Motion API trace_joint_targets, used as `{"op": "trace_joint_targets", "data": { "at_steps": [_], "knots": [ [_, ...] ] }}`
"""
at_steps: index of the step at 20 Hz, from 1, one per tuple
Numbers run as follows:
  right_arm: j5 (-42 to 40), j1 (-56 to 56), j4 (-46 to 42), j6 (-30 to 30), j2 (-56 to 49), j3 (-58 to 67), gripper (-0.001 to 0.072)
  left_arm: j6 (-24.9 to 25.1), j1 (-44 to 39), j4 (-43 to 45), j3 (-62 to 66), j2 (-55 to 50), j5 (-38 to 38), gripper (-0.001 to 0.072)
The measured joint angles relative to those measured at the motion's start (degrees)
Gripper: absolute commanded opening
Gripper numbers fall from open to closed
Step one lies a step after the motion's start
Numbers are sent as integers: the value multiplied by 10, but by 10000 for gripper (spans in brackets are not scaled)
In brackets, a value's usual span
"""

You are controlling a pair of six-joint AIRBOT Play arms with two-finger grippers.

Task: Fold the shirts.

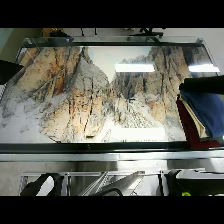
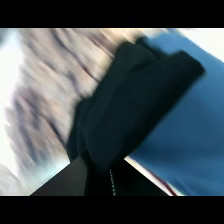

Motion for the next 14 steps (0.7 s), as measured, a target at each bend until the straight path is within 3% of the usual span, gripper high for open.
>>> {"op": "trace_joint_targets", "data": {
  "at_steps": [4,8,9,10,11,14],
  "knots": [
    [90,-4,-66,26,10,-40,20,0,0,0,0,0,-12,14],
    [124,-5,-165,37,48,-118,32,0,0,0,0,0,-19,13],
    [128,-5,-190,38,58,-140,172,0,0,0,0,0,-19,13],
    [131,-5,-210,40,66,-161,546,0,0,0,0,0,-20,13],
    [135,-5,-225,40,71,-179,673,0,0,0,0,0,-21,13],
    [139,-5,-242,40,78,-211,673,2,0,0,0,0,-21,13]
  ]
}}
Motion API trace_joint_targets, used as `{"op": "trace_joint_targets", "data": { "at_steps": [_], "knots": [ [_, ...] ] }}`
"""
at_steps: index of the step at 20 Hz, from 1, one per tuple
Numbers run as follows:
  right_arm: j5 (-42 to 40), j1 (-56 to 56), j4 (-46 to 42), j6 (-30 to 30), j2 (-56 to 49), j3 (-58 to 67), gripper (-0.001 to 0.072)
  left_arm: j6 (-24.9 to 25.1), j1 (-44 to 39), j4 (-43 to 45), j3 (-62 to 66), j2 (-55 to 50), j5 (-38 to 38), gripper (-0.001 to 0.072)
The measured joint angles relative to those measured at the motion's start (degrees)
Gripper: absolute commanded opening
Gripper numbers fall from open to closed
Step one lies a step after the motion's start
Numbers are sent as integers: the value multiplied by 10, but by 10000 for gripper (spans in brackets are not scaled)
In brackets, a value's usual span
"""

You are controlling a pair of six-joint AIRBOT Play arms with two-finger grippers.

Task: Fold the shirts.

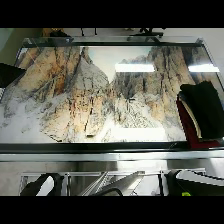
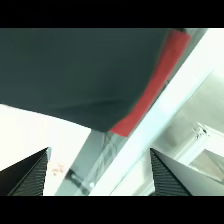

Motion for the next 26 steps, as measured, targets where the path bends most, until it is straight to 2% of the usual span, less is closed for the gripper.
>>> {"op": "trace_joint_targets", "data": {
  "at_steps": [2,3,4,5,9,12,15,20,26],
  "knots": [
    [1,0,-5,-5,2,-7,672,0,0,0,0,0,0,13],
    [-4,0,3,-7,2,-7,650,0,0,0,0,0,0,13],
    [-14,0,27,-10,3,-5,387,0,0,0,0,0,1,13],
    [-30,1,68,-11,3,-3,13,0,0,0,0,0,4,13],
    [-127,35,266,-36,6,1,20,-4,0,-2,-12,4,10,13],
    [-178,131,327,-81,23,-18,20,-11,-17,-3,-106,45,29,12],
    [-219,300,326,-131,82,-123,21,-16,-78,-3,-298,133,74,12],
    [-345,555,257,-138,202,-367,21,-55,-229,-2,-585,267,160,12],
    [-399,635,235,-142,222,-451,20,-96,-337,-1,-685,329,225,14]
  ]
}}
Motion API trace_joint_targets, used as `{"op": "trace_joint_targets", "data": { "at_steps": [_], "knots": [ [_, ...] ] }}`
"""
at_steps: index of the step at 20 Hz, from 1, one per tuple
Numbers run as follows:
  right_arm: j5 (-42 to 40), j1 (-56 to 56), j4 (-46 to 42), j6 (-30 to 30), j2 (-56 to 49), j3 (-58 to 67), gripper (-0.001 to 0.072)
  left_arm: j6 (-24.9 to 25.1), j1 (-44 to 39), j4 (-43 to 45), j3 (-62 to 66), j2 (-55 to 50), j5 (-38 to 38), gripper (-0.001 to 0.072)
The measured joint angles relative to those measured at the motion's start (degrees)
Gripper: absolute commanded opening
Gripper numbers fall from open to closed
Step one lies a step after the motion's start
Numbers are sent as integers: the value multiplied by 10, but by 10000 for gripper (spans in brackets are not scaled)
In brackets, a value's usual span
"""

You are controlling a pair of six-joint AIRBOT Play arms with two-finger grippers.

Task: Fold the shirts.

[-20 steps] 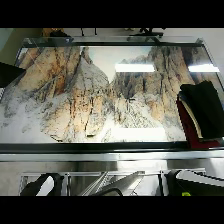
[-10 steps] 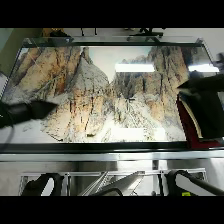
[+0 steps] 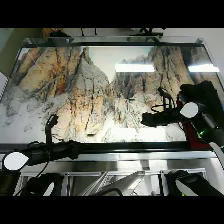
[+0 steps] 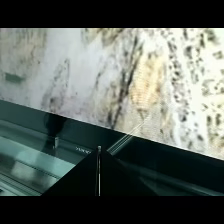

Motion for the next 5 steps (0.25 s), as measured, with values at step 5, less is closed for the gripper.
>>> {"op": "trace_joint_targets", "data": {
  "at_steps": [5],
  "knots": [
    [-8,10,-3,-2,1,-11,20,-9,-17,2,-12,10,15,13]
  ]
}}
